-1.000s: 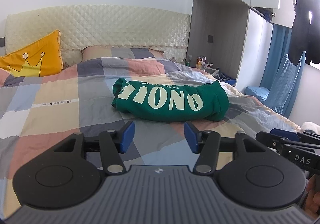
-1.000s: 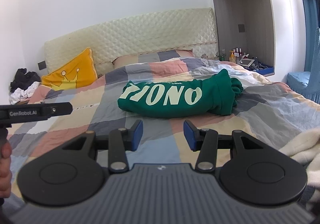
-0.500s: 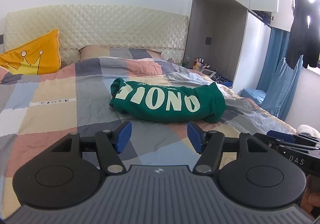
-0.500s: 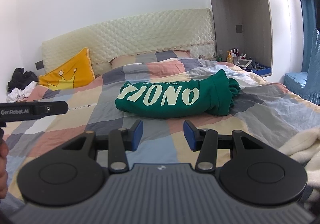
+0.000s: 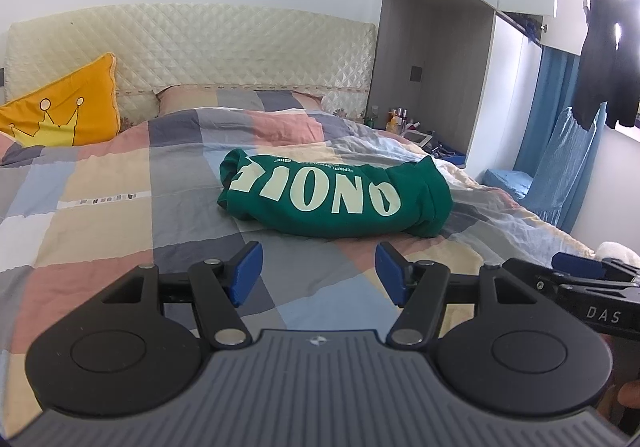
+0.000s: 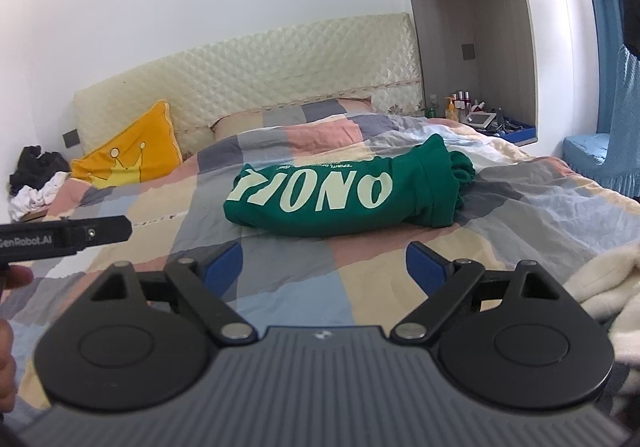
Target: Fold large clothes
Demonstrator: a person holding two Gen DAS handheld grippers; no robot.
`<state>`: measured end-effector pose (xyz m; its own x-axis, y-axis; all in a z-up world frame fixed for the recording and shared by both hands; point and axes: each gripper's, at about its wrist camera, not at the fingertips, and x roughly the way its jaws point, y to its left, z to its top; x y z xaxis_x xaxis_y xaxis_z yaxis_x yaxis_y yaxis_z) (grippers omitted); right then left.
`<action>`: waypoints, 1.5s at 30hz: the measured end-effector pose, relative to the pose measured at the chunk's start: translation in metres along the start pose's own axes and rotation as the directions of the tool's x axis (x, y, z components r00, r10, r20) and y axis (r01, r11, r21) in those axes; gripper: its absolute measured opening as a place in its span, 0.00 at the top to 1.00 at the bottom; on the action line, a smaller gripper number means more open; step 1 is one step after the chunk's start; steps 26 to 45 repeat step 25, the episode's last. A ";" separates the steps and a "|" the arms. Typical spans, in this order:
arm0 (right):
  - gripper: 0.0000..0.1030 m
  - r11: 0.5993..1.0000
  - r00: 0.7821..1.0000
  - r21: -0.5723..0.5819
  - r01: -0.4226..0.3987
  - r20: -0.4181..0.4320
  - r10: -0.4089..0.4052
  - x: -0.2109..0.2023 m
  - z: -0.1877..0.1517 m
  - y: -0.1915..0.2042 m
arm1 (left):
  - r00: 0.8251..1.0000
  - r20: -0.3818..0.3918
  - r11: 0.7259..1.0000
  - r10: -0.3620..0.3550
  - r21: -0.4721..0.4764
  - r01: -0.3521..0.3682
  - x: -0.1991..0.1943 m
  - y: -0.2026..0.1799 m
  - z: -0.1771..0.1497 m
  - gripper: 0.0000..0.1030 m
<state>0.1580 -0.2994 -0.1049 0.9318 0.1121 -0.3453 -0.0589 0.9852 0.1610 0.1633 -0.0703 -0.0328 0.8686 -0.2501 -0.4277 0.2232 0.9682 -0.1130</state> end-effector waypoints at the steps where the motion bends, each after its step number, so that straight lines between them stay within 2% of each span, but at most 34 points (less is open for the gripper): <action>1: 0.12 1.000 1.000 -0.001 0.001 0.000 -0.001 0.000 -0.001 0.000 | 1.000 -0.002 1.000 0.004 0.002 -0.004 0.001 0.000 0.000 0.34; 45: 0.12 1.000 1.000 0.004 0.004 -0.005 -0.004 0.002 -0.002 0.001 | 1.000 0.010 1.000 0.020 -0.013 -0.020 0.000 0.002 -0.005 0.34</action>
